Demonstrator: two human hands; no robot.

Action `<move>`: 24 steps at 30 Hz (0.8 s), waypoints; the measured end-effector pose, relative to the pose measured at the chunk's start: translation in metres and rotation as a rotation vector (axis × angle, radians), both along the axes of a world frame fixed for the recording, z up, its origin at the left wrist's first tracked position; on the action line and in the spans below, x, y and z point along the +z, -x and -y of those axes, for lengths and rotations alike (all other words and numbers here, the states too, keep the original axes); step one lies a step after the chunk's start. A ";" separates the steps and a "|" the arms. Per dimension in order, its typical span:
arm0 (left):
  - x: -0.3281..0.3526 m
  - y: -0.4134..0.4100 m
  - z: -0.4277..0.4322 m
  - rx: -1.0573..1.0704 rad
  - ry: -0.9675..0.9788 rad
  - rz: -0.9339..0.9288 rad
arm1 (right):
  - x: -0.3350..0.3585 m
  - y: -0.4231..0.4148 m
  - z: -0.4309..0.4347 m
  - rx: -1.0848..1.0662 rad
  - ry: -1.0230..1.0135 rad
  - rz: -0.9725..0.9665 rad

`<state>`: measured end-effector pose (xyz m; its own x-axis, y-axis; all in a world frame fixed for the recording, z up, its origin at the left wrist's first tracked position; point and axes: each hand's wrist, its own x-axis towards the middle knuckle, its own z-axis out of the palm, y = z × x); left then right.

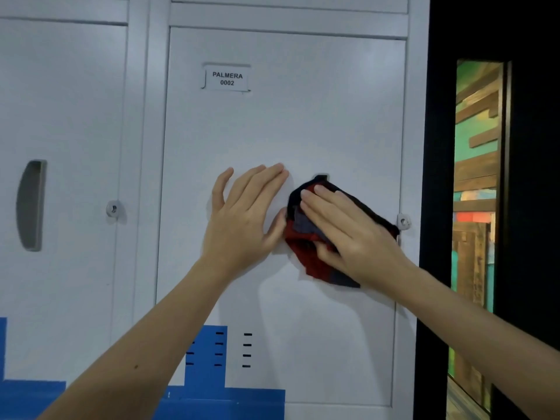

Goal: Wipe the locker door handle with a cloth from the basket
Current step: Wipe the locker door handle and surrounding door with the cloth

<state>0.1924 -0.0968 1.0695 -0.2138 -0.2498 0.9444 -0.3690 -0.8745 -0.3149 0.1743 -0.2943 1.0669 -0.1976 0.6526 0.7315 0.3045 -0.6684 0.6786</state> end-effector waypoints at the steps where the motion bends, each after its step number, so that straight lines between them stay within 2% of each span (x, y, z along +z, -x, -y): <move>1: 0.000 0.000 0.000 -0.002 0.003 -0.005 | 0.004 0.001 0.006 -0.010 -0.008 0.011; 5: 0.001 0.000 0.001 -0.008 0.006 -0.001 | 0.025 -0.001 0.000 0.039 -0.188 0.025; 9: 0.001 0.000 0.000 -0.024 -0.001 0.004 | 0.024 -0.004 -0.001 -0.016 -0.014 0.038; 12: 0.001 0.001 0.000 -0.020 -0.004 0.000 | 0.023 0.002 0.007 -0.008 -0.122 0.001; 14: 0.001 0.001 -0.001 -0.024 -0.006 -0.004 | 0.006 0.004 0.005 0.025 -0.204 -0.036; 20: 0.000 0.000 0.000 -0.015 0.001 -0.008 | -0.073 0.006 -0.002 0.025 -0.260 -0.132; 24: -0.001 0.000 0.001 -0.010 0.004 -0.005 | -0.095 0.003 -0.017 0.023 -0.338 -0.141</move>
